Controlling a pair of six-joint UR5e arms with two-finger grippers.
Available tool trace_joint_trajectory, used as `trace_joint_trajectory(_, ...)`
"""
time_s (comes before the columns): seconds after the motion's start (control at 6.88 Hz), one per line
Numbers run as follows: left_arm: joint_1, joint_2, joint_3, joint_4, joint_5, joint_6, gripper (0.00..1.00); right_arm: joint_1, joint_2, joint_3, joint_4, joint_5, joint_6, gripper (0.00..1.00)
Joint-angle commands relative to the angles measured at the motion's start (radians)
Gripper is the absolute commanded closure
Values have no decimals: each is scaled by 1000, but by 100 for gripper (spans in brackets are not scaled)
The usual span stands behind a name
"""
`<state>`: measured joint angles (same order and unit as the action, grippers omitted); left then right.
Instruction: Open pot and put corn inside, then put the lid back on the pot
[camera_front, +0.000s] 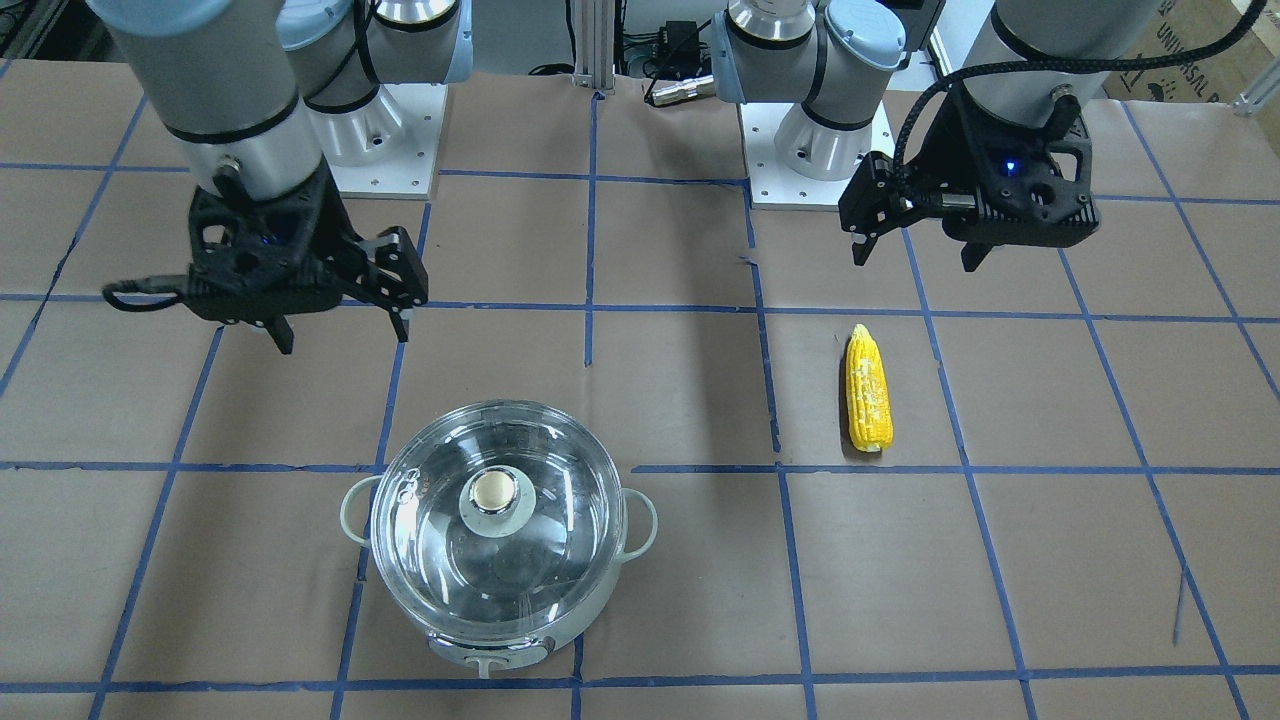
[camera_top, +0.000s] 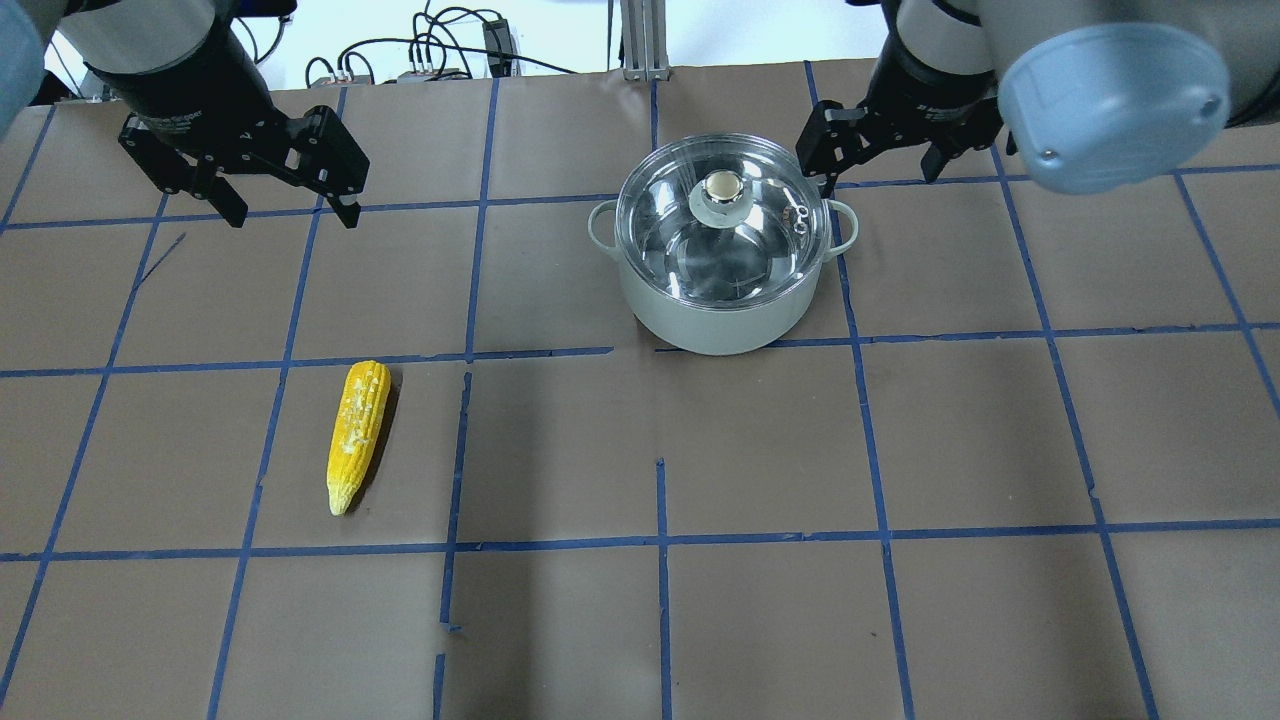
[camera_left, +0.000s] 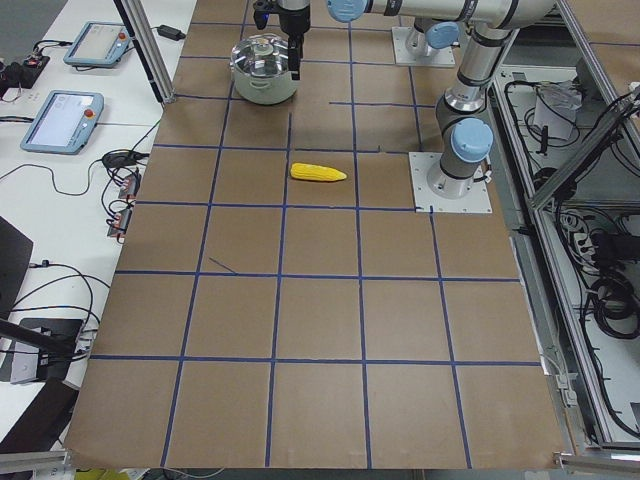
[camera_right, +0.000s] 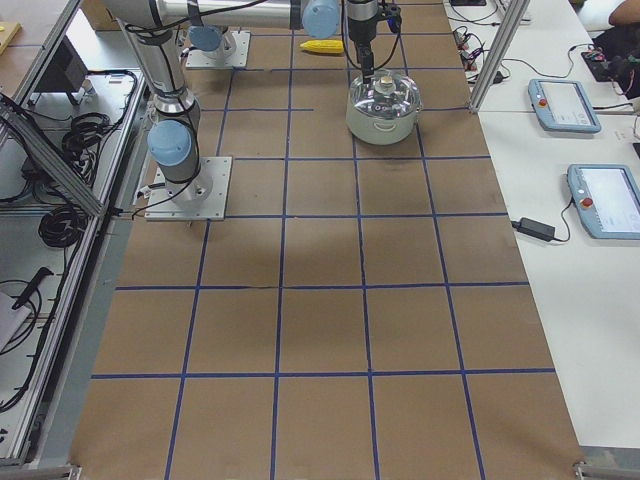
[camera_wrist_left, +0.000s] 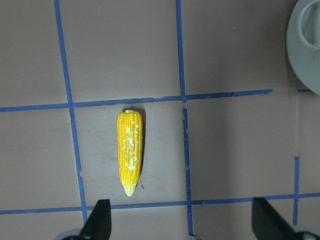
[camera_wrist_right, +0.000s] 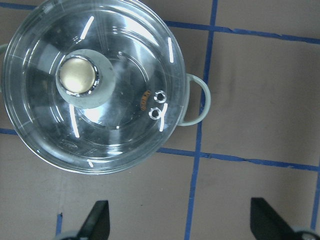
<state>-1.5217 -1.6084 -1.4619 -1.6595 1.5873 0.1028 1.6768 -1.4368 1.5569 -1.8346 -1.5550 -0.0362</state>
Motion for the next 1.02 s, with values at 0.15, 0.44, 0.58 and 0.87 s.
trace_joint_trajectory(0.15,0,1,0,1,0,0,0,118,174,-35,-139,4,120,2)
trace_joint_trajectory(0.44,0,1,0,-2,0,0,0,127,274,-151,-130,1,119,5)
trace_joint_trajectory(0.58,0,1,0,0,0,0,0,141,315,-199,-129,-5,117,5)
trace_joint_trajectory(0.87,0,1,0,-2,0,0,0,143,341,-199,-130,-8,107,6)
